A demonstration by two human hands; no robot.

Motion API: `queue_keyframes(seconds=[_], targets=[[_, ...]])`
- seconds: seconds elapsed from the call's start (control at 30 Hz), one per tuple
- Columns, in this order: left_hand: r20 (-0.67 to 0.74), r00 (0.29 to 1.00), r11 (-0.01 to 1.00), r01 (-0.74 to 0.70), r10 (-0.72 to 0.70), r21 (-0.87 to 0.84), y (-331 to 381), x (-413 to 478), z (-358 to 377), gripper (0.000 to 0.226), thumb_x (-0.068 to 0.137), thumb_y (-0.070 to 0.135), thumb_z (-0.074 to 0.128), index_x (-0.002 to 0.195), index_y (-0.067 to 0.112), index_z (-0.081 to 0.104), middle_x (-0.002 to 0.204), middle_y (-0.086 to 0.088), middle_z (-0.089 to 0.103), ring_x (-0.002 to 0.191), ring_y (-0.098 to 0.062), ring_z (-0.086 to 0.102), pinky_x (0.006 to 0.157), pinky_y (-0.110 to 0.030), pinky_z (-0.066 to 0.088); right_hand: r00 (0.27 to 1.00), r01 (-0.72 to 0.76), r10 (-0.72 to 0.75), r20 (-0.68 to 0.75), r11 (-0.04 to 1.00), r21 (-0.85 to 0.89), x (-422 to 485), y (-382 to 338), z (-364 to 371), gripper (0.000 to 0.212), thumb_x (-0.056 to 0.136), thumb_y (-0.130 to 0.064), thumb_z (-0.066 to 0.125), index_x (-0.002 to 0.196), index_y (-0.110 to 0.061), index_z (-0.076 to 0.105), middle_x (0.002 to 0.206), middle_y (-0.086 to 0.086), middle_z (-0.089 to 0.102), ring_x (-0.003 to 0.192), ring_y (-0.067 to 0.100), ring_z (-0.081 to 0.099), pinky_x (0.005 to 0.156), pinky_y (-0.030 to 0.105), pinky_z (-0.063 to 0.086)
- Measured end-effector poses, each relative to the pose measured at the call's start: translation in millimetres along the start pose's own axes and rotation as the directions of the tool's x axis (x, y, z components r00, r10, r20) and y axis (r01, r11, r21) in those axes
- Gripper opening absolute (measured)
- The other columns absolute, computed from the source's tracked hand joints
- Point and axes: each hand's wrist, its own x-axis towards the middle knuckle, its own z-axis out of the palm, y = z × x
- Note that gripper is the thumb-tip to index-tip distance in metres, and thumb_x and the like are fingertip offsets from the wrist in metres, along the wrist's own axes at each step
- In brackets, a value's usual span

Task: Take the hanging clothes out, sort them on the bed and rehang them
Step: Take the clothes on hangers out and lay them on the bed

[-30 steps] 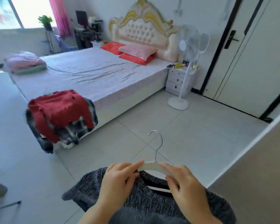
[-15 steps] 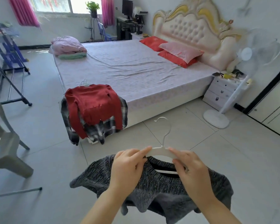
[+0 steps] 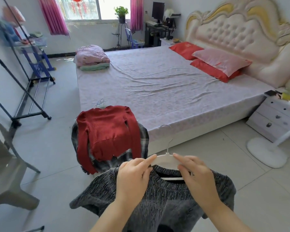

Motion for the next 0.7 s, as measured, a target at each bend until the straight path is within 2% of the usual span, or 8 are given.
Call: queue_keyframes(seconds=[0.1,0.23,0.33,0.47,0.7], targets=[[-0.013,0.999,0.999,0.033,-0.032,0.009,-21,53,19,0.039,0.066,0.007,0.075,0.102,0.022,0.072,0.078,0.007,0.070,0.067,-0.013,0.065,0.069,-0.032,0.047,1.000,0.022,-0.022,0.019,1.000,-0.001,59,18,17,0.046,0.077,0.001,0.070,0.112,-0.028,0.065,0.090,-0.007,0.063,0.077,0.007,0.055,0.059,0.011,0.044],[0.016,0.995,0.995,0.100,-0.100,-0.028,-51,128,52,0.044,0.065,0.005,0.079,0.103,0.025,0.071,0.079,0.006,0.070,0.068,-0.015,0.066,0.069,-0.034,0.046,0.999,0.033,-0.032,0.020,0.999,-0.010,141,51,45,0.050,0.076,0.001,0.071,0.113,-0.032,0.063,0.091,-0.010,0.062,0.071,0.003,0.057,0.065,0.004,0.042],[0.051,0.991,0.989,0.130,-0.127,-0.066,-81,186,80,0.040,0.073,0.008,0.074,0.108,0.027,0.069,0.085,0.003,0.071,0.075,-0.020,0.065,0.074,-0.038,0.047,1.000,0.016,-0.016,0.010,1.000,-0.016,200,78,71,0.051,0.078,0.001,0.070,0.113,-0.035,0.061,0.093,-0.013,0.062,0.081,0.001,0.055,0.068,0.008,0.042],[0.122,0.986,0.981,0.134,-0.117,-0.142,-118,263,110,0.037,0.080,0.013,0.068,0.113,0.029,0.066,0.093,0.002,0.071,0.083,-0.023,0.064,0.080,-0.040,0.047,0.999,-0.027,0.027,0.027,0.999,-0.021,273,110,97,0.052,0.079,-0.001,0.069,0.112,-0.040,0.058,0.093,-0.010,0.063,0.082,0.002,0.055,0.067,0.012,0.043],[0.181,0.975,0.967,0.167,-0.132,-0.193,-161,380,164,0.037,0.082,0.012,0.065,0.116,0.028,0.064,0.098,0.000,0.071,0.085,-0.023,0.063,0.080,-0.038,0.048,0.995,-0.086,0.088,0.044,0.996,-0.029,389,161,130,0.049,0.081,-0.003,0.067,0.111,-0.041,0.058,0.088,-0.012,0.060,0.080,-0.003,0.053,0.066,0.003,0.038]])
